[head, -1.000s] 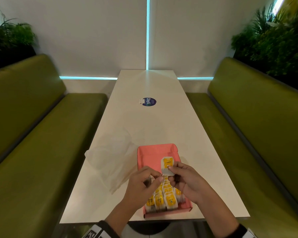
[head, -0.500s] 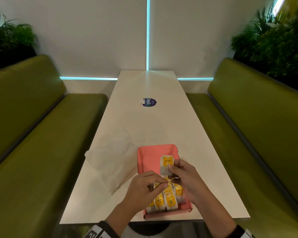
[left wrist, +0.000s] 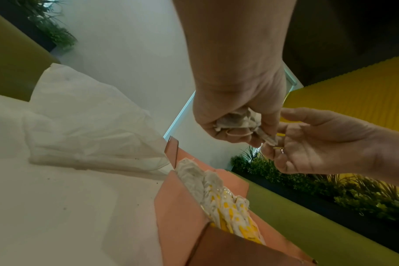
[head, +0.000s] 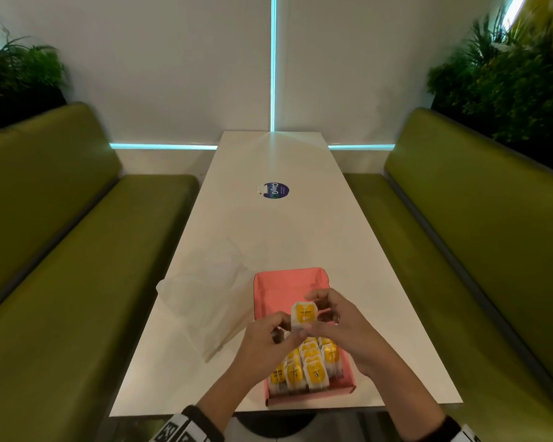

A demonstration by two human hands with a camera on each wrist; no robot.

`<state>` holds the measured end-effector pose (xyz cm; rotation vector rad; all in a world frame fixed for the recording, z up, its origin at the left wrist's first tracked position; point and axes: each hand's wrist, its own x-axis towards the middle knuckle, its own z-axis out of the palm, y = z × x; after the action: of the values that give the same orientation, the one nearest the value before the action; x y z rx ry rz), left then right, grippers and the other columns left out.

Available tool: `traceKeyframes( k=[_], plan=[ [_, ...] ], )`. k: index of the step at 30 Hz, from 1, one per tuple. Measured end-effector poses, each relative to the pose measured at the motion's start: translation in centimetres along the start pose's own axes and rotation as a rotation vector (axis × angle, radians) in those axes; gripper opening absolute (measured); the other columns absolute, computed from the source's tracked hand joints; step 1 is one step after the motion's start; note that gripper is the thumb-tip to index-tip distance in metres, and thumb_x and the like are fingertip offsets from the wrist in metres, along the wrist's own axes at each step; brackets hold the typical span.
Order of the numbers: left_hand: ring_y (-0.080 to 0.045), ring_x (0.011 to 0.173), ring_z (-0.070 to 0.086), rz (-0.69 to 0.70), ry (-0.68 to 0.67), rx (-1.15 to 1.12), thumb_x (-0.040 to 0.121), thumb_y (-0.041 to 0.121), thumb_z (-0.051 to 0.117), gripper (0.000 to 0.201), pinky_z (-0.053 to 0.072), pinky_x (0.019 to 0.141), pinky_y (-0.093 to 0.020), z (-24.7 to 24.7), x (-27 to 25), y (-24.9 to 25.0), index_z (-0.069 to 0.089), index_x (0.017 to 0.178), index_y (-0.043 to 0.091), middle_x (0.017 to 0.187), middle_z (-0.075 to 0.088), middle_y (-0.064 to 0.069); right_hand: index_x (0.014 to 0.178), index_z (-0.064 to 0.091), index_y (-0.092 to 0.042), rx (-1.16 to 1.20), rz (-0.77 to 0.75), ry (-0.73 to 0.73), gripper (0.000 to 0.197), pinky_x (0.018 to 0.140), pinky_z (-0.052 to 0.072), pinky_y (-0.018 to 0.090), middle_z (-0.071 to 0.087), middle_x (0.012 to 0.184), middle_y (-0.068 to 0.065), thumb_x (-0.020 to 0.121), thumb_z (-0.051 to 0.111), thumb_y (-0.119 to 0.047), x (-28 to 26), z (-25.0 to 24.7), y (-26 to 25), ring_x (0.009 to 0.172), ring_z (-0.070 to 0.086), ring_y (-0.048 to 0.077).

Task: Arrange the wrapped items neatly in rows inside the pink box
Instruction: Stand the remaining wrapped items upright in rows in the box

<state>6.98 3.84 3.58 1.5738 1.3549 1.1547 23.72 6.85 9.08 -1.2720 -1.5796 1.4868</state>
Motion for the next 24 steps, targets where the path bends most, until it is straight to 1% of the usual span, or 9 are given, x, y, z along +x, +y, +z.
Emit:
traceKeyframes(
  k=[2,5,8,10,13,15,18,21,24],
  plan=[
    [-0.004,0.054,0.047,0.002,-0.048,0.043,0.076,0.052,0.065,0.018,0.040,0.054,-0.020,0.0,-0.1,0.1,0.063,0.076,0.034,0.065,0.062,0.013,0.096,0.065,-0.022,-0.142,-0.020,-0.041,0.030,0.069,0.049,0.019,0.064,0.090,-0.002,0.071,0.077,-0.012,0.0,-0.4,-0.2,0.078,0.055,0.009],
    [-0.002,0.057,0.050,-0.022,-0.100,0.131,0.079,0.045,0.069,0.012,0.042,0.058,-0.021,0.0,-0.2,0.1,0.064,0.078,0.035,0.066,0.062,0.017,0.078,0.070,-0.017,-0.302,-0.043,-0.043,0.009,0.067,0.049,0.024,0.064,0.073,-0.005,0.075,0.073,-0.008,0.3,-0.8,-0.2,0.070,0.056,0.009],
    [0.000,0.057,0.051,-0.056,-0.067,0.185,0.080,0.042,0.069,0.009,0.044,0.061,-0.020,0.1,-0.1,-0.1,0.064,0.084,0.036,0.074,0.064,0.017,0.074,0.070,-0.015,-0.302,-0.079,0.140,0.009,0.069,0.051,0.032,0.066,0.073,0.002,0.075,0.073,-0.007,0.8,-0.9,0.2,0.068,0.059,0.012],
    [0.003,0.064,0.055,-0.067,-0.042,0.211,0.081,0.039,0.069,0.016,0.046,0.066,-0.018,0.0,-0.1,-0.2,0.060,0.093,0.043,0.082,0.065,0.019,0.072,0.068,-0.017,-0.272,-0.099,0.267,0.011,0.065,0.049,0.028,0.066,0.072,0.000,0.076,0.074,-0.009,0.9,-1.0,0.3,0.065,0.060,0.012],
    [0.004,0.081,0.059,-0.077,-0.048,0.223,0.081,0.033,0.071,0.028,0.045,0.074,-0.014,-0.1,-0.3,-0.2,0.058,0.105,0.038,0.085,0.063,0.022,0.071,0.061,-0.024,-0.418,-0.023,0.057,0.019,0.061,0.045,0.013,0.063,0.076,-0.005,0.078,0.072,-0.010,0.5,-1.3,0.4,0.070,0.059,0.007],
    [0.001,0.086,0.060,-0.083,-0.081,0.258,0.081,0.031,0.071,0.025,0.047,0.078,-0.015,-0.3,-0.4,-0.2,0.062,0.104,0.032,0.086,0.061,0.023,0.070,0.060,-0.024,-0.476,0.016,-0.056,0.020,0.061,0.048,0.013,0.063,0.076,-0.004,0.078,0.070,-0.008,0.3,-1.6,0.7,0.069,0.061,0.006],
    [0.001,0.085,0.060,-0.083,-0.162,0.293,0.081,0.030,0.071,0.017,0.047,0.080,-0.017,-0.3,-0.5,-0.1,0.066,0.097,0.030,0.085,0.061,0.023,0.076,0.059,-0.017,-0.528,0.003,0.120,0.015,0.067,0.053,0.022,0.066,0.081,0.003,0.079,0.069,-0.007,0.6,-2.2,1.2,0.077,0.064,0.018],
    [-0.001,0.088,0.059,-0.075,-0.289,0.371,0.081,0.034,0.070,0.016,0.046,0.080,-0.016,-0.1,-0.9,-0.4,0.067,0.096,0.029,0.091,0.062,0.017,0.077,0.059,-0.015,-0.517,0.049,0.120,0.014,0.072,0.058,0.033,0.067,0.084,0.007,0.078,0.067,-0.004,0.7,-2.7,1.6,0.078,0.067,0.021],
    [-0.004,0.098,0.055,-0.078,-0.443,0.505,0.079,0.041,0.070,0.027,0.043,0.083,-0.016,0.4,-1.3,-0.6,0.068,0.104,0.030,0.106,0.064,0.013,0.083,0.059,-0.014,-0.459,0.106,0.124,0.017,0.065,0.057,0.026,0.066,0.086,0.007,0.076,0.070,-0.002,0.5,-3.3,1.9,0.075,0.065,0.018]
  ],
)
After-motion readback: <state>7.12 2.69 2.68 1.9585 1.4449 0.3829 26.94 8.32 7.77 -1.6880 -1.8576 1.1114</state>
